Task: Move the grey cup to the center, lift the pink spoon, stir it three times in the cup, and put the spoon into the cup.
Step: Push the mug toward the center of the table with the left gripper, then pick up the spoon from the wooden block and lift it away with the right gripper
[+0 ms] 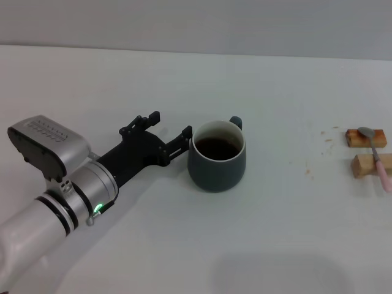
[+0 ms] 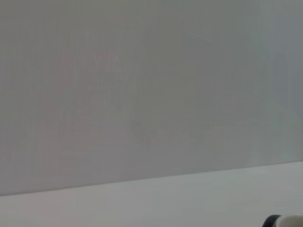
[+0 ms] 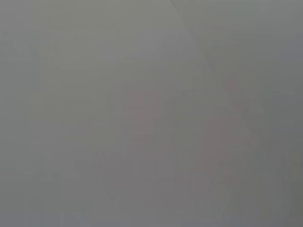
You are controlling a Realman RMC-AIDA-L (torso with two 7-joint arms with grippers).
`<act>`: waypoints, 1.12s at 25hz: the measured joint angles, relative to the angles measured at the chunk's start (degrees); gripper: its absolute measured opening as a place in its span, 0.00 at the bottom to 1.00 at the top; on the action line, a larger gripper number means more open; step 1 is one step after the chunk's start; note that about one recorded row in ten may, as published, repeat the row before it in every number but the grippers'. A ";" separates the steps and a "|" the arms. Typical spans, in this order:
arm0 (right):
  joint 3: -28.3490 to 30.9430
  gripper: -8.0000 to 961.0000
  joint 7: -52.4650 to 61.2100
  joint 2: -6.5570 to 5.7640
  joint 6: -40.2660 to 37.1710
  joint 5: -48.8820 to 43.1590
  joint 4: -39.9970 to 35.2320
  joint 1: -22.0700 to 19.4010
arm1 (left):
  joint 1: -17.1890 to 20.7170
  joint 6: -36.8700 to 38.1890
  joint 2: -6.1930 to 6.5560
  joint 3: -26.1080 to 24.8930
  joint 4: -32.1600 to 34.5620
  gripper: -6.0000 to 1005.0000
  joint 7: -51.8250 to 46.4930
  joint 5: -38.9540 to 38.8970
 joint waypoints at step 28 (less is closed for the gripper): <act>-4.80 0.75 -0.46 0.35 -0.73 -0.65 0.12 -0.88 | 2.15 5.53 2.47 -7.51 -0.18 0.83 -2.01 0.10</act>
